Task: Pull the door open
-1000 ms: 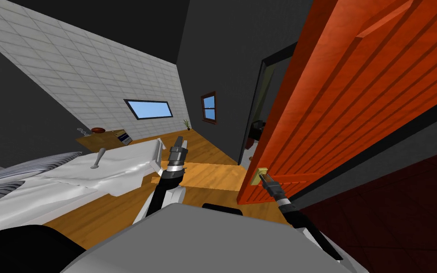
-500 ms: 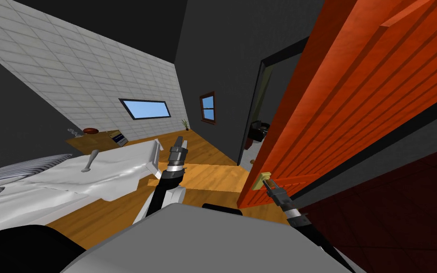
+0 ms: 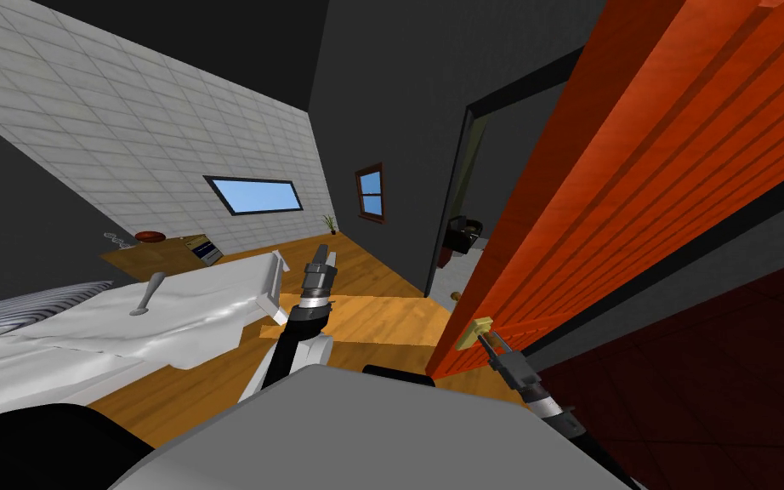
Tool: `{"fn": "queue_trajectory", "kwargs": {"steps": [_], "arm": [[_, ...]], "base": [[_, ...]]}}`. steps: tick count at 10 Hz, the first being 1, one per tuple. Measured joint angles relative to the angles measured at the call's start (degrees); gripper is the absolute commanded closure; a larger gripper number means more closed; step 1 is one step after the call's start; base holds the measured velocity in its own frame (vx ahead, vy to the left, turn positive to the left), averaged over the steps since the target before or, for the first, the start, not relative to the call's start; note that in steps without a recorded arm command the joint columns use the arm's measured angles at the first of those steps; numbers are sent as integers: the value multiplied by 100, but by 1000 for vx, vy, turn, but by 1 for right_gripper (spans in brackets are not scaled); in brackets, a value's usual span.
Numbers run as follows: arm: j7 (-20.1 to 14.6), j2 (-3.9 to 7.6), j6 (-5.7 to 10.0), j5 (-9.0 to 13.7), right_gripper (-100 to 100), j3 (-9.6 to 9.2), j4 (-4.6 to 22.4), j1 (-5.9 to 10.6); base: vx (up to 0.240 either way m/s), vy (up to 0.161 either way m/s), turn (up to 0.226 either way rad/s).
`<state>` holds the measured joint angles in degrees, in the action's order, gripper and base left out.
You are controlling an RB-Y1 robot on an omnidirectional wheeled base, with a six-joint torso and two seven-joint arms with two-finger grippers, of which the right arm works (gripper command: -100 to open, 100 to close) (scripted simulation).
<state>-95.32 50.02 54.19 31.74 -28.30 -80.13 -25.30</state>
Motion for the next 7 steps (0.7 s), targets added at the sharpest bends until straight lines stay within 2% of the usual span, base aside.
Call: {"fn": "queue_trajectory", "kwargs": {"steps": [1,2,5,7], "arm": [[-73,90,197,-66,100,-62,75,-61],[-112,117,356,-103,100,-97,129,-102],[-261,428,834,-235,100,-236,155,-441],[-369,500,1118,-339,100,-383,289,-534]], "base": [[29,14,-19],[40,15,-8],[37,17,-21],[10,-35,-112]]}}
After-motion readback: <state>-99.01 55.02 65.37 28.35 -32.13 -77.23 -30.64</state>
